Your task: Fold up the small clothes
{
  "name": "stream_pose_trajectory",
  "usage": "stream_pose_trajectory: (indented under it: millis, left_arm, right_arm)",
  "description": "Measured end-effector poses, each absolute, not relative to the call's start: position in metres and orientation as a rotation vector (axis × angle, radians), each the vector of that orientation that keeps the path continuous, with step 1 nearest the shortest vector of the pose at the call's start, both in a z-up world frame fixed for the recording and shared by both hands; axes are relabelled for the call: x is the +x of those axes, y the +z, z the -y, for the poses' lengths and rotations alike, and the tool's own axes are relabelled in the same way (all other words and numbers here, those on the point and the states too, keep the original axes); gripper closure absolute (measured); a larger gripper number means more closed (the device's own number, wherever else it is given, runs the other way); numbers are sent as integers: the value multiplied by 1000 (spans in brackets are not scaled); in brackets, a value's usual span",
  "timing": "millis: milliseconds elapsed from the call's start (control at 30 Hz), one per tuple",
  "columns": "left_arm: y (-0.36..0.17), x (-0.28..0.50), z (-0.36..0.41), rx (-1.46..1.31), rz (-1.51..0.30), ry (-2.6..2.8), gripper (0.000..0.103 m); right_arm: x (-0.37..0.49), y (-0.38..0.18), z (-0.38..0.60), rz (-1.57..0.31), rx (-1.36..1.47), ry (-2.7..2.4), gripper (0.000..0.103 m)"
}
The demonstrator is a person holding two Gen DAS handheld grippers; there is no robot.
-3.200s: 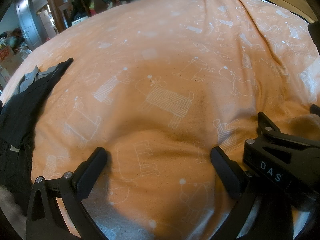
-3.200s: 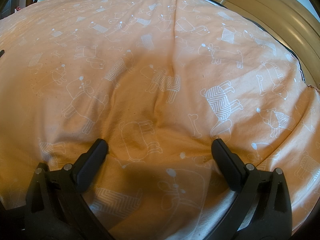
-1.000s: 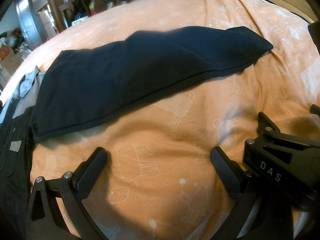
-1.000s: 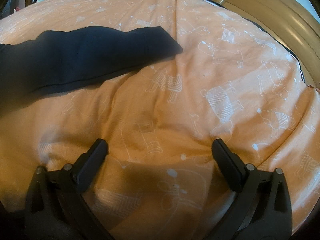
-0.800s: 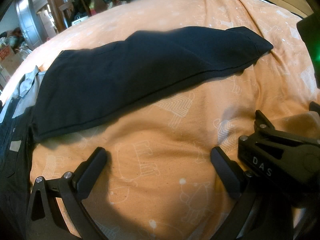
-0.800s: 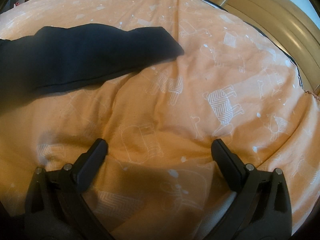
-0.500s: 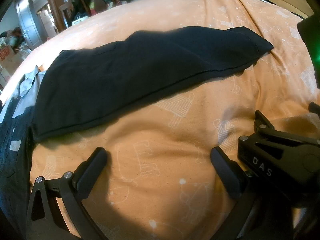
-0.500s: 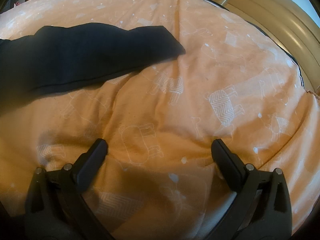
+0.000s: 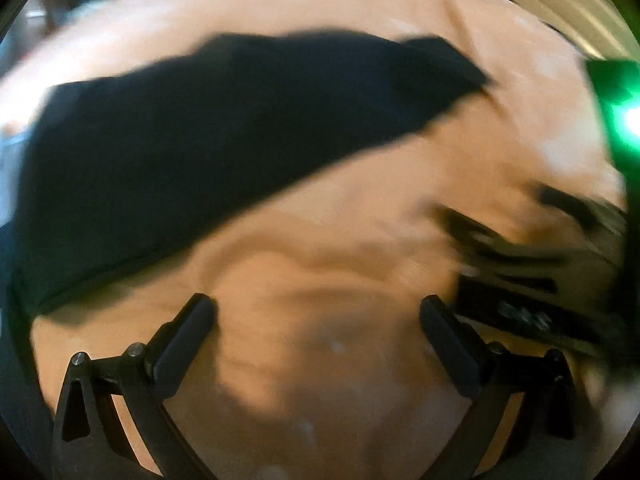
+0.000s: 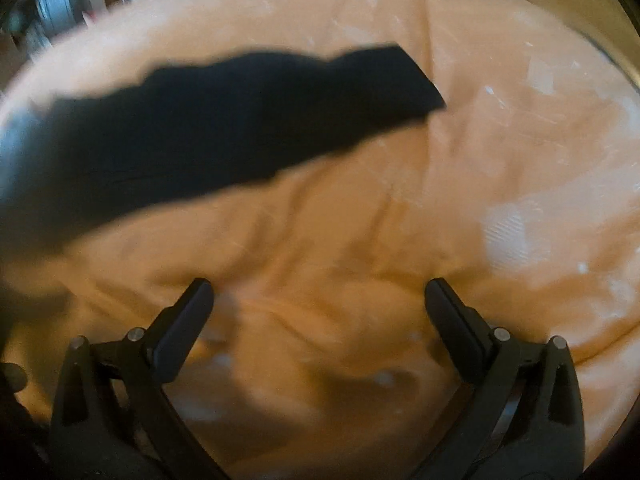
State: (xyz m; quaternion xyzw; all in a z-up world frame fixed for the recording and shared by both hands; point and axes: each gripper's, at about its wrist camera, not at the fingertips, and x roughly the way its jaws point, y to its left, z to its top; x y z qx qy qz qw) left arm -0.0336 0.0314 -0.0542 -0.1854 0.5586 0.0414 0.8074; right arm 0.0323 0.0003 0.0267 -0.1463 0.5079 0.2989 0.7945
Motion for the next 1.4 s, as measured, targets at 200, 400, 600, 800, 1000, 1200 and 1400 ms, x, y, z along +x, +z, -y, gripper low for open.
stream_pose_trajectory:
  millis: [200,400,600,800,1000,1200,1400]
  left_arm:
    - [12,-111,-62,-407,-1105,-72,1]
    - [129,-252,-100,-268,-797,-66,0]
    - [254,-404,-139,-230,-459,-31,0]
    - [325,-522,-152,-183,-239,112,0]
    - [313,-615,-162,-156,-245,317,0]
    - [247,-648,-181,-199,-439,469,0]
    - [231,-654,-191,-193,-403,546,0]
  right_arm:
    - [-22,144,26,-678,-81,788,0]
    - [-143,217,0,-336,-45,941,0]
    - [-233,280,-3,-81,48,1104,0]
    - [-307,269,-20,-111,230,1151,0]
    - [-383,207,-89,-283,-19,1081,0]
    - [-417,226,-108,-257,-94,1059,0]
    - [-455,237,-101,-296,-116,1028,0]
